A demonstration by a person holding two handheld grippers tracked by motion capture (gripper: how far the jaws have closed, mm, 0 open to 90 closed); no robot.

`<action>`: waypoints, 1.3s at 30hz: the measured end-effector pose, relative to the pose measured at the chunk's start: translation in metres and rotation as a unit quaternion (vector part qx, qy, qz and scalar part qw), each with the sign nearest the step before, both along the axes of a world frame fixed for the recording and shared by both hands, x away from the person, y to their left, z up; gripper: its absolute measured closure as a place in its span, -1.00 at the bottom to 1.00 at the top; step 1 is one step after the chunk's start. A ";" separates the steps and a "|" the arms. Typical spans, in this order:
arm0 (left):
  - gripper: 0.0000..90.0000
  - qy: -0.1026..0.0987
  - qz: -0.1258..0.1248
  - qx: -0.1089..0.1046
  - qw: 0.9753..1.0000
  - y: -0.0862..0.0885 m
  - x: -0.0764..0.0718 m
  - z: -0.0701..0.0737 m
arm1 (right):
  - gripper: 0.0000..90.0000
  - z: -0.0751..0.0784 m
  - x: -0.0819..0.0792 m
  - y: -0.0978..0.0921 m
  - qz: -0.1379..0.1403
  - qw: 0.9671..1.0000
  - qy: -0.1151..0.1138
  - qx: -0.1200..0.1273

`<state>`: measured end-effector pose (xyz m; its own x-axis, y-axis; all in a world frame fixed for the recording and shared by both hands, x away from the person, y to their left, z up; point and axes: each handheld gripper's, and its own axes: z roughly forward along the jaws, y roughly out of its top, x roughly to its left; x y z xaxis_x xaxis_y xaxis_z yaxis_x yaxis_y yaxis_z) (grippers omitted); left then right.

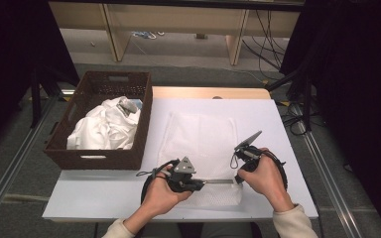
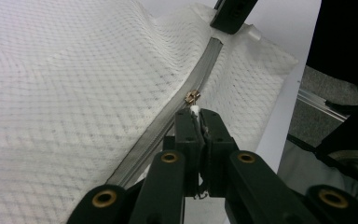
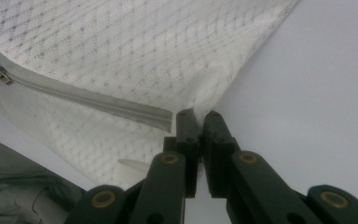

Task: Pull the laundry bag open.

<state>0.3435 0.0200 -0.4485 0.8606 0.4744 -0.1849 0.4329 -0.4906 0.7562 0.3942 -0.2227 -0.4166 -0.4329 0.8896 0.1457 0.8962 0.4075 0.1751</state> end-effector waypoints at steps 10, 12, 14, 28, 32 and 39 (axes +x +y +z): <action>0.92 0.001 0.016 -0.002 1.000 0.011 -0.002 0.005 | 0.93 0.001 0.001 -0.002 -0.003 1.000 0.008 -0.002; 0.92 0.005 0.016 -0.007 1.000 0.014 -0.002 0.004 | 0.93 0.000 0.001 -0.002 0.002 1.000 0.004 0.001; 0.92 0.003 0.021 -0.001 1.000 0.018 -0.003 0.004 | 0.93 0.002 0.000 0.001 -0.021 1.000 0.024 0.001; 0.92 0.009 0.024 0.003 1.000 0.031 -0.005 0.004 | 0.93 -0.001 0.001 0.000 -0.008 1.000 0.015 -0.001; 0.92 0.007 0.023 -0.001 1.000 0.035 -0.004 0.004 | 0.93 -0.003 0.000 0.001 -0.008 1.000 0.003 0.005; 0.92 0.011 0.030 -0.002 0.999 0.044 -0.005 0.003 | 0.93 -0.004 0.002 -0.002 0.005 1.000 -0.004 0.003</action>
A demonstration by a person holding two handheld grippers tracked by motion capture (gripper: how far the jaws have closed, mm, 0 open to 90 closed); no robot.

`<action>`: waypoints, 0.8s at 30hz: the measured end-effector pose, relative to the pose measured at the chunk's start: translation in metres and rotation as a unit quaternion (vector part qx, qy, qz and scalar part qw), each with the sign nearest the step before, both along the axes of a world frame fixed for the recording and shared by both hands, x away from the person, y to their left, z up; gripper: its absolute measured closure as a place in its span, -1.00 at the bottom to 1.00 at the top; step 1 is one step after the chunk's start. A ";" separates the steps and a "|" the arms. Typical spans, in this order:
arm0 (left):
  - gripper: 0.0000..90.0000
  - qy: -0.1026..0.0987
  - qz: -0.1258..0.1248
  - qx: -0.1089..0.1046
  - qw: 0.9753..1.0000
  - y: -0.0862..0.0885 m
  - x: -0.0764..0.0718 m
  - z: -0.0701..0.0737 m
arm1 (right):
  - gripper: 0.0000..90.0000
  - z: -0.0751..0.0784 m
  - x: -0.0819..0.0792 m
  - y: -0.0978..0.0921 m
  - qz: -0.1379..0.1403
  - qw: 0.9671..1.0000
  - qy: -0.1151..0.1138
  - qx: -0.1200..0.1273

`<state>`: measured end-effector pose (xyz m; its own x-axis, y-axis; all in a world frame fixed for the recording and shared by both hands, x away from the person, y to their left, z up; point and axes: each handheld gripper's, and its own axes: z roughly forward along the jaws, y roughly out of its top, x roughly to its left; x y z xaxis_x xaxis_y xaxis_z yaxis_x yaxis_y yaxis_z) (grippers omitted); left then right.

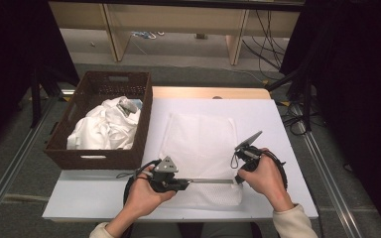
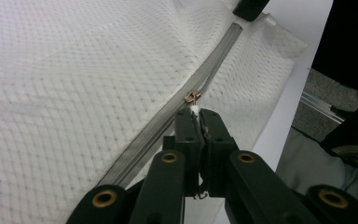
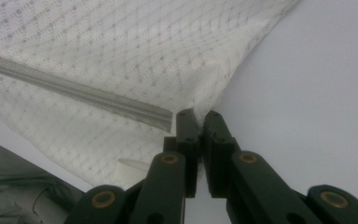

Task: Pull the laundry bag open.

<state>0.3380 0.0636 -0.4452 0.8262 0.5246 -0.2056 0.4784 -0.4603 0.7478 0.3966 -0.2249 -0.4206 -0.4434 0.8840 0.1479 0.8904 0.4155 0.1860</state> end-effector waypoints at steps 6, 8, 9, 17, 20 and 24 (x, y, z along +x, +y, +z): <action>0.92 0.003 0.014 0.003 1.000 0.010 -0.001 -0.002 | 0.93 -0.001 0.000 0.001 -0.007 1.000 0.004 -0.002; 0.92 0.006 0.018 0.001 1.000 0.012 -0.002 -0.002 | 0.93 0.000 0.001 0.000 -0.002 1.000 0.012 -0.005; 0.92 -0.002 0.011 0.005 1.000 0.013 -0.002 -0.002 | 0.93 0.000 0.001 0.000 -0.001 1.000 0.011 -0.005; 0.92 0.005 0.018 0.000 1.000 0.020 -0.002 -0.003 | 0.93 0.000 0.000 0.000 -0.011 1.000 0.020 -0.007; 0.92 -0.001 0.024 0.001 1.000 0.025 -0.003 -0.002 | 0.93 -0.001 0.002 -0.002 -0.001 1.000 0.008 -0.006; 0.92 0.002 0.030 0.005 1.000 0.030 -0.004 -0.001 | 0.93 -0.001 0.002 -0.003 -0.002 1.000 0.007 -0.006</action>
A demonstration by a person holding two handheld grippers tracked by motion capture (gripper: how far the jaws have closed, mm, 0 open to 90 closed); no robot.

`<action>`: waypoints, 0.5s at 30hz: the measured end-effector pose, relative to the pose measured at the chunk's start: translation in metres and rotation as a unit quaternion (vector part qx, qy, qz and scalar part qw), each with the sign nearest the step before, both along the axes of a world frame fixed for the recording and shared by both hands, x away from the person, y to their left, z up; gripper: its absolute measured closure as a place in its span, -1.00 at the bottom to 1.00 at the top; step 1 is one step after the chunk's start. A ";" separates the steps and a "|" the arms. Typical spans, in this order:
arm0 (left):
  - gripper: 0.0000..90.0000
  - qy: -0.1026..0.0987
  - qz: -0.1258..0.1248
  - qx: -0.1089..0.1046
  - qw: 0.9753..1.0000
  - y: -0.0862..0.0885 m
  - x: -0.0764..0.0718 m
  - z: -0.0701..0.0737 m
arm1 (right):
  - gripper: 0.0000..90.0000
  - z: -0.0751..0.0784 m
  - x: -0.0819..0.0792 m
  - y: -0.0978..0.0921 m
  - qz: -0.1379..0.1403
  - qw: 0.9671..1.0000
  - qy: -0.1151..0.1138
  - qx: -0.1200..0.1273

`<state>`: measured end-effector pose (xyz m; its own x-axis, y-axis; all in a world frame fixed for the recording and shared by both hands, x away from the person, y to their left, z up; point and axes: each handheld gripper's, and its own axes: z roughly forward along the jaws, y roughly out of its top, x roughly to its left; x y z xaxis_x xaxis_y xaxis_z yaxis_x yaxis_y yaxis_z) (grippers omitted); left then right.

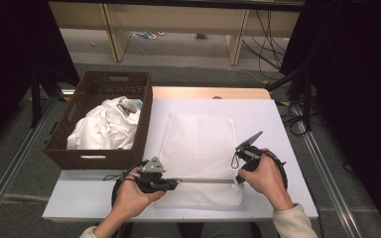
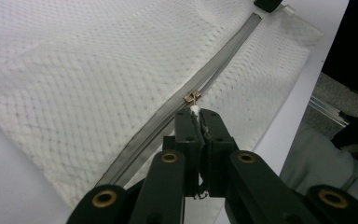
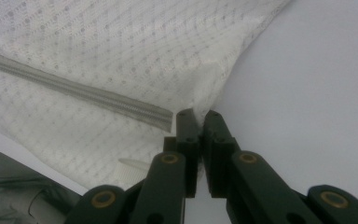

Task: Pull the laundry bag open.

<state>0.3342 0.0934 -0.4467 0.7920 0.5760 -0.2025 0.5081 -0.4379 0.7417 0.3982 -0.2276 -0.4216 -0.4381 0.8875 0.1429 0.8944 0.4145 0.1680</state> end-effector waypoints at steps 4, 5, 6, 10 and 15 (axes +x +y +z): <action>0.92 0.006 0.008 -0.006 1.000 0.007 -0.001 -0.001 | 0.93 0.001 0.000 0.000 -0.002 1.000 0.003 -0.002; 0.92 0.007 0.011 -0.007 1.000 0.010 -0.001 -0.002 | 0.93 0.002 -0.001 0.001 -0.017 1.000 0.010 -0.002; 0.92 0.007 0.011 -0.007 1.000 0.010 -0.001 -0.002 | 0.93 0.001 -0.001 0.000 -0.011 1.000 0.007 -0.003; 0.92 -0.003 0.012 -0.001 1.000 0.014 -0.002 0.001 | 0.93 0.000 0.000 -0.001 -0.008 1.000 -0.006 0.001; 0.92 -0.002 0.016 -0.003 1.000 0.018 -0.003 0.000 | 0.93 0.000 0.000 -0.001 -0.012 1.000 -0.002 -0.001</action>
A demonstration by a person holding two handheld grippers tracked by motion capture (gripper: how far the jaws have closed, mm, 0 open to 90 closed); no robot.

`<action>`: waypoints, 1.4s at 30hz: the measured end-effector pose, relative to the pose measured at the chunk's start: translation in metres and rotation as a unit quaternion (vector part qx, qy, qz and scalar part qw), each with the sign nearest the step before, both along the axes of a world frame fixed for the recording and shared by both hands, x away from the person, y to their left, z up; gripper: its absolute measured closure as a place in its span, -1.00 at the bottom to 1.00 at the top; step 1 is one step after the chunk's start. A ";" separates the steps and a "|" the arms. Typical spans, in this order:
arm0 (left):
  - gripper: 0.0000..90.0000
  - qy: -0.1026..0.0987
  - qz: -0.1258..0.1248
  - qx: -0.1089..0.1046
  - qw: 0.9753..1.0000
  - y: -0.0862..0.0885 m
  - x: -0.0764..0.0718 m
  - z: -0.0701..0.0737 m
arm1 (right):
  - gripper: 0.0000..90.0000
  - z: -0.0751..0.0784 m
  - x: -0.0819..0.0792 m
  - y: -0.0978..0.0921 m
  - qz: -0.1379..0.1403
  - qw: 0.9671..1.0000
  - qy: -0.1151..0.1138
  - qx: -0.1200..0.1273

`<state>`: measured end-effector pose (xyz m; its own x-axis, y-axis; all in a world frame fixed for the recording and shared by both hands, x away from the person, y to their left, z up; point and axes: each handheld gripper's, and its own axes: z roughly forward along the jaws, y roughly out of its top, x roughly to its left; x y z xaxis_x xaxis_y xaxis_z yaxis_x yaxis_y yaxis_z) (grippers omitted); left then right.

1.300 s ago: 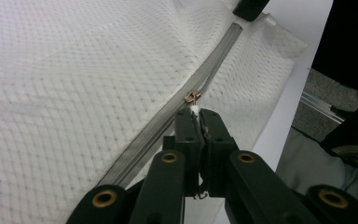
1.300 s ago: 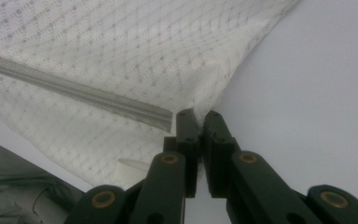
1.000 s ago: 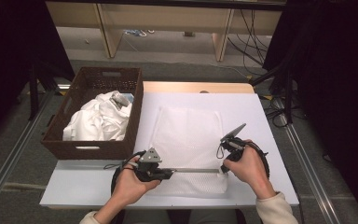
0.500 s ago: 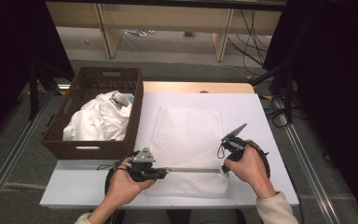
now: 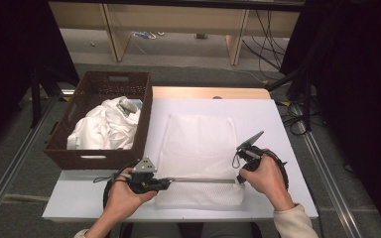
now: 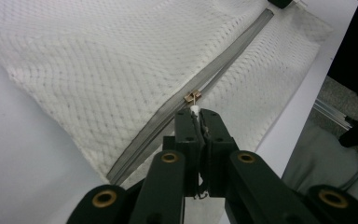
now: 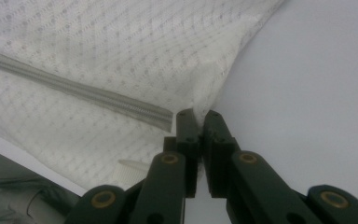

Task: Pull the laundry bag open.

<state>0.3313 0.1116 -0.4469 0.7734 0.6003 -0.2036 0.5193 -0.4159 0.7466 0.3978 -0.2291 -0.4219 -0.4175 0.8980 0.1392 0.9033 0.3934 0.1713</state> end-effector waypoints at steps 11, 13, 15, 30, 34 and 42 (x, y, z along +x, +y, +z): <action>0.92 0.009 0.011 0.000 1.000 0.015 -0.002 -0.001 | 0.93 -0.004 0.002 -0.002 -0.006 1.000 0.011 0.001; 0.92 0.014 0.022 -0.005 1.000 0.016 -0.004 -0.002 | 0.93 -0.003 0.002 -0.002 -0.006 1.000 0.014 0.001; 0.92 0.013 0.015 0.007 1.000 0.020 -0.003 -0.001 | 0.93 -0.004 0.002 -0.003 -0.002 1.000 0.007 0.002; 0.92 0.024 0.031 0.016 0.999 0.043 -0.006 -0.005 | 0.93 -0.007 0.005 -0.010 -0.009 1.000 0.023 -0.001; 0.92 0.031 0.034 0.021 0.999 0.049 -0.009 -0.008 | 0.93 -0.006 0.006 -0.010 -0.025 0.999 0.043 0.001; 0.92 0.034 0.026 0.027 0.999 0.050 -0.013 -0.010 | 0.93 -0.013 0.008 -0.012 -0.003 1.000 0.024 0.002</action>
<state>0.3188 0.1617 -0.4572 0.7270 0.6501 -0.2209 0.5893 -0.4257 0.6866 0.4063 -0.2409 -0.4349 -0.4040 0.9001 0.1632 0.9132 0.3866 0.1285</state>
